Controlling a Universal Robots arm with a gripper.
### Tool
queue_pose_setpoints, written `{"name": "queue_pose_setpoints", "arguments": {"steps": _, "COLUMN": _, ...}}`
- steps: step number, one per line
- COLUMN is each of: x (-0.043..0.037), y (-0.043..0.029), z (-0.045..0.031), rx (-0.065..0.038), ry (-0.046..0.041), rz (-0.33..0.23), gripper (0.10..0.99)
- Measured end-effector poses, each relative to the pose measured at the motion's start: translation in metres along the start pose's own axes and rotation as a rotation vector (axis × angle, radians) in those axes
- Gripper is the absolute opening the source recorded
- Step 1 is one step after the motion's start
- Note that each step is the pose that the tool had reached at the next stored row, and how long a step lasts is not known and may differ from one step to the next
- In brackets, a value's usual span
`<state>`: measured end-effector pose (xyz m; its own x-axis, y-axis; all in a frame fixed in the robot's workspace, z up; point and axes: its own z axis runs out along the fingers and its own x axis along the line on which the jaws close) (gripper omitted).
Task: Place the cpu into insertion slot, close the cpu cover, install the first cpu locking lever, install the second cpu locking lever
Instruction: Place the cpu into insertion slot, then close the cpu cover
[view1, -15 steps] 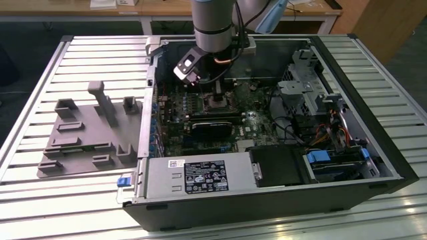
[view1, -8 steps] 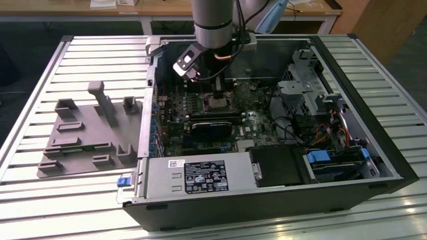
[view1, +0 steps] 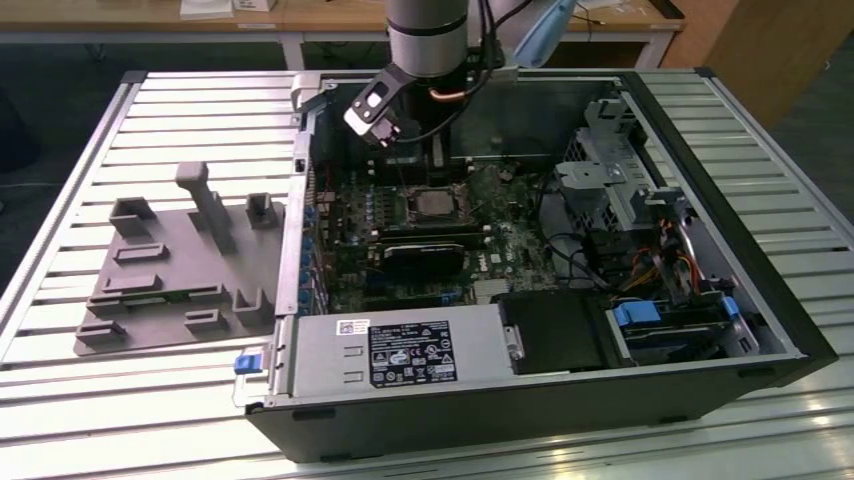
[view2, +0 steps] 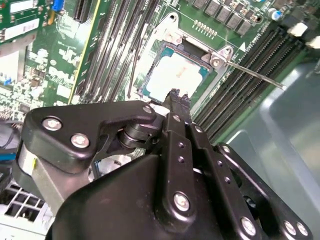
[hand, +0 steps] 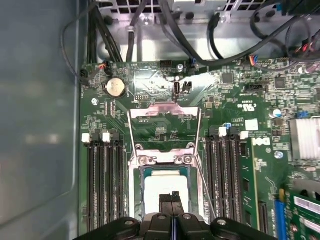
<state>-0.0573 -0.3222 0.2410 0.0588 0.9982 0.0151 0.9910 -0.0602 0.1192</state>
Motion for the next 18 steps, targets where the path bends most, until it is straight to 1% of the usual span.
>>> {"name": "queue_pose_setpoints", "arguments": {"steps": 2, "x": 0.0001, "y": 0.0005, "z": -0.0042, "rx": 0.0, "ry": 0.0001, "rz": 0.0, "gripper": 0.106}}
{"name": "queue_pose_setpoints", "arguments": {"steps": 4, "x": 0.0001, "y": 0.0008, "z": -0.0065, "rx": 0.0, "ry": -0.0001, "rz": 0.001, "gripper": 0.106}}
{"name": "queue_pose_setpoints", "arguments": {"steps": 18, "x": 0.0001, "y": 0.0009, "z": -0.0071, "rx": 0.0, "ry": -0.0004, "rz": 0.001, "gripper": 0.106}}
